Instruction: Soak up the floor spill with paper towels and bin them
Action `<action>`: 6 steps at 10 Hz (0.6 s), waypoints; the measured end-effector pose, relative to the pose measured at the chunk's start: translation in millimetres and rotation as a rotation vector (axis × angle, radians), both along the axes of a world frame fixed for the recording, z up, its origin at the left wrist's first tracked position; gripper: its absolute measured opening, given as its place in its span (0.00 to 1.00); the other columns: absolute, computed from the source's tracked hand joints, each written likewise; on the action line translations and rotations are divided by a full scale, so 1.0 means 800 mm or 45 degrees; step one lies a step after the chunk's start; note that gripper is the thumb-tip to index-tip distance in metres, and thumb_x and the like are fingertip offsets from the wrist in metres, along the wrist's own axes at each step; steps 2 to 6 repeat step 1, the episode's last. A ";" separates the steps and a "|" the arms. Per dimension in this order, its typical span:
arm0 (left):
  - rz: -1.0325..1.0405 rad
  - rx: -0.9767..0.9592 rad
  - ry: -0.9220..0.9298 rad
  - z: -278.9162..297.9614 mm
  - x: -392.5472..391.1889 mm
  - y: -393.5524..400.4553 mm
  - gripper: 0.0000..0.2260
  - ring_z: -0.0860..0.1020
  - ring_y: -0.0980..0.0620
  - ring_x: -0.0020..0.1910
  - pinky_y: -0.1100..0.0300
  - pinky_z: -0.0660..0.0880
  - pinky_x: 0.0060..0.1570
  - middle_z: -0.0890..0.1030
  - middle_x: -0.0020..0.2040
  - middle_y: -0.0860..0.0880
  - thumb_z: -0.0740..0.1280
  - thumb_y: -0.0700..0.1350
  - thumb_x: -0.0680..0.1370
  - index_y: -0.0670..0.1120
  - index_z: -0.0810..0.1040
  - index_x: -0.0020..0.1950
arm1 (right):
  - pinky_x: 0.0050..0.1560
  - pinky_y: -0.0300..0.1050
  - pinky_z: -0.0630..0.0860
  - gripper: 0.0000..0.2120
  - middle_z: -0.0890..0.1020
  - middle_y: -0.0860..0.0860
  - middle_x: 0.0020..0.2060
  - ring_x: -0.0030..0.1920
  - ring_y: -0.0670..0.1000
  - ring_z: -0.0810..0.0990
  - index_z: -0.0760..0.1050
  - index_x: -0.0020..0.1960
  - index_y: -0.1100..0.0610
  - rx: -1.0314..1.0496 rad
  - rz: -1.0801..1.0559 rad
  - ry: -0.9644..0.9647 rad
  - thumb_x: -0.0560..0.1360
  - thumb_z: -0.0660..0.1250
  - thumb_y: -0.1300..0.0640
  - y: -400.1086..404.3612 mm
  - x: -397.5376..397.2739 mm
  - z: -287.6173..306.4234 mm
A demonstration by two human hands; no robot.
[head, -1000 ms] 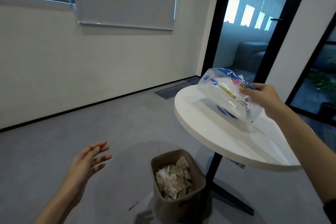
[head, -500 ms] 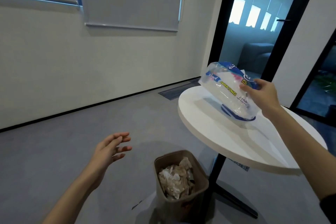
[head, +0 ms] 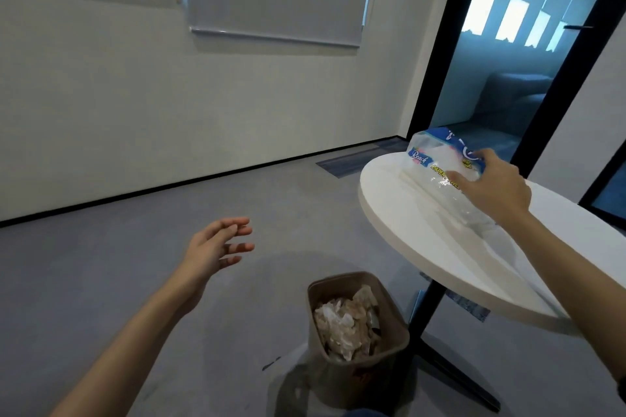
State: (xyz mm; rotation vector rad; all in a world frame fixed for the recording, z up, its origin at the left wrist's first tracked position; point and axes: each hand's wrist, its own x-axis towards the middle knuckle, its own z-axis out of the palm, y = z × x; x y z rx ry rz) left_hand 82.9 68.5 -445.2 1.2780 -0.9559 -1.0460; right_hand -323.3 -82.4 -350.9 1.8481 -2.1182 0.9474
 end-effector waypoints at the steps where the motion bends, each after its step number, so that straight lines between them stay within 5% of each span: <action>1: 0.060 0.005 -0.026 0.000 0.011 0.003 0.10 0.82 0.47 0.49 0.58 0.76 0.46 0.82 0.54 0.48 0.59 0.45 0.82 0.48 0.78 0.57 | 0.61 0.59 0.67 0.32 0.73 0.60 0.64 0.64 0.62 0.71 0.69 0.67 0.55 -0.211 -0.024 0.079 0.72 0.66 0.35 0.003 0.008 0.010; 6: 0.060 0.005 -0.026 0.000 0.011 0.003 0.10 0.82 0.47 0.49 0.58 0.76 0.46 0.82 0.54 0.48 0.59 0.45 0.82 0.48 0.78 0.57 | 0.61 0.59 0.67 0.32 0.73 0.60 0.64 0.64 0.62 0.71 0.69 0.67 0.55 -0.211 -0.024 0.079 0.72 0.66 0.35 0.003 0.008 0.010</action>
